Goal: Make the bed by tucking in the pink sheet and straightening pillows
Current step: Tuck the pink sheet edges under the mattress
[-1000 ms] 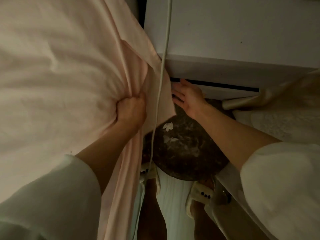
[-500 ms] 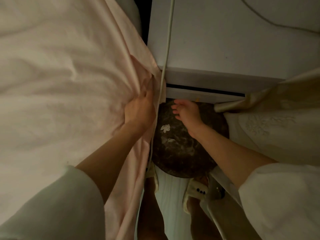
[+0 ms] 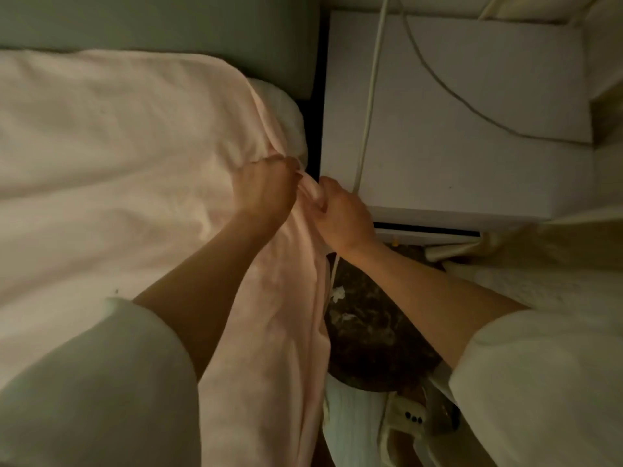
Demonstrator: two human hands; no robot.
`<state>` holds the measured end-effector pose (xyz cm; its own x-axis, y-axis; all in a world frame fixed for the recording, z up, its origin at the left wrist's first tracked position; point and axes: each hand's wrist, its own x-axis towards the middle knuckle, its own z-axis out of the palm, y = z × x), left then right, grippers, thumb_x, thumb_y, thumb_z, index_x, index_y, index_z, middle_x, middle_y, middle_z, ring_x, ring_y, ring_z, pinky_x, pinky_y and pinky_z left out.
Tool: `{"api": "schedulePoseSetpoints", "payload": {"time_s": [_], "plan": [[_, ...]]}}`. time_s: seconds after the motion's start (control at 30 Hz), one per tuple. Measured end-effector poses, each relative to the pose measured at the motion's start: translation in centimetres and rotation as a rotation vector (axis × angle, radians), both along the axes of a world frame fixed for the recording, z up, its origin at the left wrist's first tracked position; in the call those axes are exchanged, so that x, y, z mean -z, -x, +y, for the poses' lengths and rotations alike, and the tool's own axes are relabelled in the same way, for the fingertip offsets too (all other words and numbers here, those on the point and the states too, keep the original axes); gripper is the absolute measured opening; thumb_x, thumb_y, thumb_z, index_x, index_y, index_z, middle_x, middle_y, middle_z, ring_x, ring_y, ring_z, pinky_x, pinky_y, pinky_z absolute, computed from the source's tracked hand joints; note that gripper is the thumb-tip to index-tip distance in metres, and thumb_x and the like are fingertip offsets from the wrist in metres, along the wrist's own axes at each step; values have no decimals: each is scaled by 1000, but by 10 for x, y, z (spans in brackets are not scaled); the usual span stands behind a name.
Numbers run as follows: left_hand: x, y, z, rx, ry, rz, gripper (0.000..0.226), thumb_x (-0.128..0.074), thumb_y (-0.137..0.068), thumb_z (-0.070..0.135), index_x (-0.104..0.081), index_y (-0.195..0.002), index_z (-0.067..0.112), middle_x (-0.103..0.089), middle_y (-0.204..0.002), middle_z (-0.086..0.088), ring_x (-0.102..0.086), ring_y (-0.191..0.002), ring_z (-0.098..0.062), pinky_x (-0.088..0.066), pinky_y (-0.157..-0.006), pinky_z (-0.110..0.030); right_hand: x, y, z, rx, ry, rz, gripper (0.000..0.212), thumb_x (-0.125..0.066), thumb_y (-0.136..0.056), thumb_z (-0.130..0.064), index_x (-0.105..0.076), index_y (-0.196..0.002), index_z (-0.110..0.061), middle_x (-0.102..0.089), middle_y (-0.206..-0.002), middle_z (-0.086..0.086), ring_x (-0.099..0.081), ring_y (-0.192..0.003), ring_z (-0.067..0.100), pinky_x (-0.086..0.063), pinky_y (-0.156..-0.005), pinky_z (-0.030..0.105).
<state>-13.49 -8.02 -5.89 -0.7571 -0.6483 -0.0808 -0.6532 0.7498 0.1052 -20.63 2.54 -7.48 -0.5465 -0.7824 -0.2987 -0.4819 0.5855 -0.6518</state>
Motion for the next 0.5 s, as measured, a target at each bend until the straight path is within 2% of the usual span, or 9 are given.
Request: {"api": "schedulePoseSetpoints", "payload": {"time_s": [0.07,0.13,0.2,0.23,0.27,0.37,0.43,0.5], "plan": [[-8,-4,-7,-66,-58,127,30,-42,-96,24,-65,-114,22,-70,-105,-6,-64,-91,-29,-44,-68,-33,-1,3,-15,70,22,-76,28,-45,-98,-26,-61,-97,-3,-61,-81,7,-57,-71,19,-48,-64,34],[-18,-7,-16,-152,-115,246,29,-44,-94,21,-67,-112,22,-71,-101,-6,-65,-88,-29,-48,-71,-35,-5,8,-31,159,76,-99,24,-48,-96,-19,-65,-92,-1,-66,-86,10,-58,-75,18,-50,-70,33],[-27,-3,-29,-177,-172,360,28,-45,-93,18,-68,-109,20,-72,-99,-7,-65,-88,-28,-47,-73,-32,-13,20,-53,238,132,-89,21,-49,-95,-14,-65,-94,-1,-67,-92,9,-58,-79,14,-48,-68,21],[-29,2,-34,-173,-204,409,28,-45,-93,16,-68,-109,18,-71,-101,-7,-65,-89,-28,-46,-75,-29,-20,28,-65,278,154,-109,20,-48,-95,-12,-65,-96,-1,-67,-96,9,-56,-80,13,-43,-61,12],[-32,8,-41,-180,-240,455,28,-45,-94,14,-67,-110,16,-71,-103,-7,-65,-91,-27,-44,-76,-26,-26,37,-78,317,172,-133,21,-46,-95,-10,-64,-100,-1,-66,-100,10,-55,-84,13,-39,-57,9],[-39,34,-62,-232,-397,544,34,-38,-95,9,-61,-119,15,-67,-114,-7,-61,-105,-25,-42,-86,-23,-38,65,-114,457,170,-228,28,-41,-96,-8,-61,-114,0,-63,-115,12,-58,-99,20,-33,-59,11],[-39,40,-66,-225,-510,551,36,-36,-96,8,-55,-125,14,-63,-120,-10,-58,-110,-28,-43,-90,-26,-33,74,-121,518,124,-362,31,-39,-97,-8,-58,-121,0,-62,-116,11,-58,-97,19,-41,-70,15],[-35,31,-61,-160,-514,542,37,-36,-97,14,-47,-132,17,-63,-119,-11,-60,-105,-29,-47,-88,-32,-22,71,-117,542,62,-607,34,-38,-97,-7,-54,-127,0,-62,-119,13,-61,-100,22,-52,-86,28]]}}
